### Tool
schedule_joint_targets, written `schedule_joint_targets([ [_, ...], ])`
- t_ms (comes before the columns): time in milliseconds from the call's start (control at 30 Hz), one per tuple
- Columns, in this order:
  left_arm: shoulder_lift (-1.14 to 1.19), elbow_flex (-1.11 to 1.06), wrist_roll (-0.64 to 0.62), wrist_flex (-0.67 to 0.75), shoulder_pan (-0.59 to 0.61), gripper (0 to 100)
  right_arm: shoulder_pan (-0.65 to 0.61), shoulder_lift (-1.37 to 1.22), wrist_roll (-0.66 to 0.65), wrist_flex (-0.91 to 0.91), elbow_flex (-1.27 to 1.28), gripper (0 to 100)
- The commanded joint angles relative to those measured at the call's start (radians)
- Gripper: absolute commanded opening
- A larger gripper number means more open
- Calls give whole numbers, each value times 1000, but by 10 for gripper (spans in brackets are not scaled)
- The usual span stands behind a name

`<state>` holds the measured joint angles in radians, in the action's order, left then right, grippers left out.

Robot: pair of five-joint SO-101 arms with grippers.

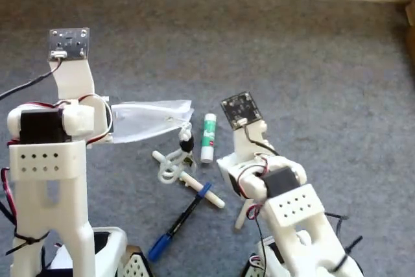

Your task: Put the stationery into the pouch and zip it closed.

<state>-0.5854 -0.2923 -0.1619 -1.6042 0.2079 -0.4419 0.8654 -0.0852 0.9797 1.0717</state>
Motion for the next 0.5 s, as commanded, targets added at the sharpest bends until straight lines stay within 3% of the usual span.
schedule_joint_targets([
  [0,-16,-39,-11,35,38,7,-13,-154,-14,-27,-107,201],
  [467,-15,-59,-8,40,42,7,-16,-455,-29,-104,-208,198],
])
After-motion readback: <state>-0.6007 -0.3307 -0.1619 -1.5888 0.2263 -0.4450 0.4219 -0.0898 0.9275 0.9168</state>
